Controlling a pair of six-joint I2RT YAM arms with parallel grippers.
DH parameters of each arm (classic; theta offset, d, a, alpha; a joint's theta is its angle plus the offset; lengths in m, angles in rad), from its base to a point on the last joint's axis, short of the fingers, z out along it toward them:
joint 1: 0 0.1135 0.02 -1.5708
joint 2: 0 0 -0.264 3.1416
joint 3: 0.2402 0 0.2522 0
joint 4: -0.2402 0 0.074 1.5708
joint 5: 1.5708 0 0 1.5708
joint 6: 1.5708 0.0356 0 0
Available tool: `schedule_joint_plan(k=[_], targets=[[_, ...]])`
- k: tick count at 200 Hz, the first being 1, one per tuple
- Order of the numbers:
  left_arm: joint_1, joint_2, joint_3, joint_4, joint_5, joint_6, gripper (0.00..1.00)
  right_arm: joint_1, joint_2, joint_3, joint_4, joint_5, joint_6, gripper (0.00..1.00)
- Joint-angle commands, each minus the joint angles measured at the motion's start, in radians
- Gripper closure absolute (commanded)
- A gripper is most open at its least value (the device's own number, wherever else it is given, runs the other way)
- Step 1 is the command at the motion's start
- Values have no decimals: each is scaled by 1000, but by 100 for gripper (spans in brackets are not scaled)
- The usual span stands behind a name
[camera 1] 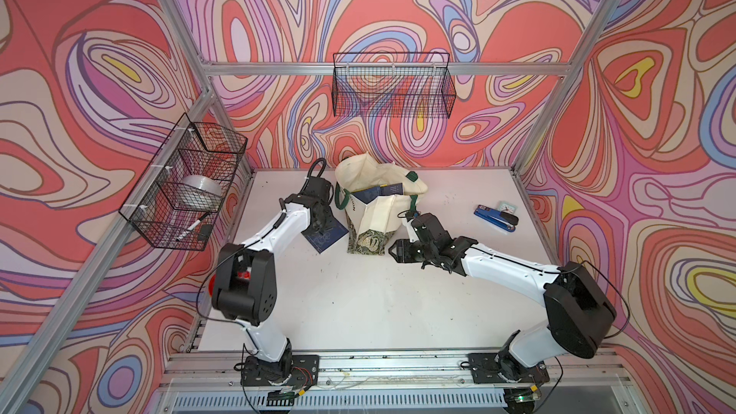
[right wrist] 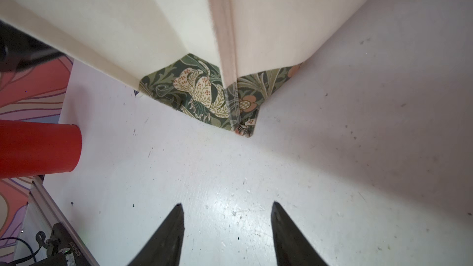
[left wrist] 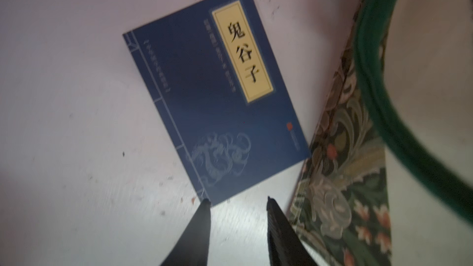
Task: Put the books into the canvas bag
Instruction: Move the book to the center of the board.
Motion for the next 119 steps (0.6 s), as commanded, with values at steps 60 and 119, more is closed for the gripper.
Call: schedule_joint_plan(k=[60, 119], targets=[[8, 196, -114, 70, 132, -19, 70, 48, 118, 53, 65, 43, 54, 42], [-86, -104, -587, 161, 97, -127, 70, 53, 167, 123, 61, 2, 6, 41]])
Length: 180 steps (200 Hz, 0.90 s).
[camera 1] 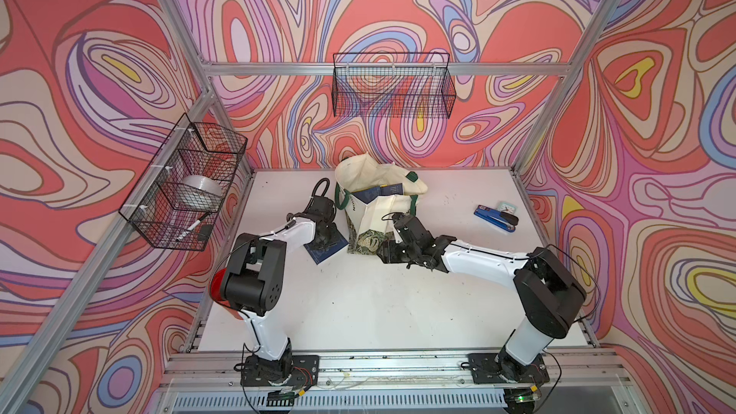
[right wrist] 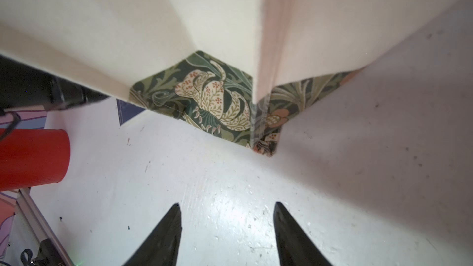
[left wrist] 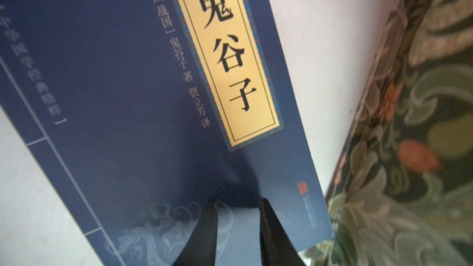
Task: Put the books into the canvas bag
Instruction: Move the book to the center of the board.
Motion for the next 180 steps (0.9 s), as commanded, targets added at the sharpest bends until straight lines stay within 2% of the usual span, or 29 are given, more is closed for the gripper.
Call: schedule_joint_plan(k=[1, 49, 81, 101, 123, 141, 165, 180], targets=[[-49, -42, -206, -123, 3, -88, 70, 7, 18, 28, 14, -17, -22, 41], [-232, -294, -443, -180, -28, -252, 69, 55, 39, 27, 33, -25, -18, 42], [-258, -531, -483, -345, -82, -299, 64, 100, 58, 39, 36, -30, -37, 42], [-259, -690, -430, -450, -145, -287, 53, 123, 121, 84, 24, -47, -59, 42], [-255, -796, -390, -483, -192, -274, 31, 154, 177, 133, 15, -70, -63, 43], [-202, -799, -393, -455, -170, -251, 22, 182, 214, 160, 15, -89, -52, 43], [-9, -735, -465, -293, 69, -194, 23, 200, 274, 179, 38, -142, 1, 44], [49, -700, -500, -186, 161, -177, 25, 210, 309, 205, 38, -157, 10, 46]])
